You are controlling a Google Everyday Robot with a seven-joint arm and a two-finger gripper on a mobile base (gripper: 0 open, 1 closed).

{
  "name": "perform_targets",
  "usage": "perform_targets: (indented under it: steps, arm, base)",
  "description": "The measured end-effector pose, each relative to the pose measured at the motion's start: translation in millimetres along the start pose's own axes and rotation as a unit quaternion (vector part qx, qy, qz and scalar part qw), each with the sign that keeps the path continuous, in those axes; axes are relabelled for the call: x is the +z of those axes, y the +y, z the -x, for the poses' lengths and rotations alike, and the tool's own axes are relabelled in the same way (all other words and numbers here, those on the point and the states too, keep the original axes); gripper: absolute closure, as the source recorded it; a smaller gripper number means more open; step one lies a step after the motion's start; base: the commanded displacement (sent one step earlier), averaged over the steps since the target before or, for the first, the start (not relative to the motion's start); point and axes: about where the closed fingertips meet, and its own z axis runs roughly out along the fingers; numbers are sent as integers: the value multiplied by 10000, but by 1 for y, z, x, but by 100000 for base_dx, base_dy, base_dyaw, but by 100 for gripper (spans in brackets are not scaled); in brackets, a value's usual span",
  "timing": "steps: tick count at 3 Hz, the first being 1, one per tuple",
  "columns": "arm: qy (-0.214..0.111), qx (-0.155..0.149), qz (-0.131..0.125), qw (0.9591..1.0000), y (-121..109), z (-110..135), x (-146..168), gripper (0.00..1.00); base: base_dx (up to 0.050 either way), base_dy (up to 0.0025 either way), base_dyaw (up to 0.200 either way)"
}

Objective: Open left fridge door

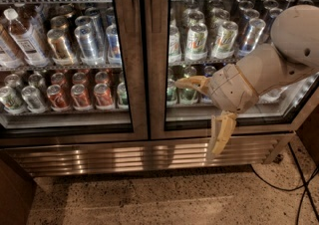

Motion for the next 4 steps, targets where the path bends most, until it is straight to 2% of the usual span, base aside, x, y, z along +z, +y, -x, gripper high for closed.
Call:
perform_targets:
  steps: [1, 2, 3, 4]
  arm:
    - [-392, -158, 60, 9991, -2, 8, -4, 0]
    - [-657, -506, -102, 9965, 9, 32, -29, 0]
    - [-657, -506, -101, 9965, 9, 32, -29, 0]
    - [-1517, -772, -3, 9854, 8, 34, -26, 0]
  base:
    - [0, 0, 0]
    - [0, 0, 0]
    - [0, 0, 0]
    - [0, 0, 0]
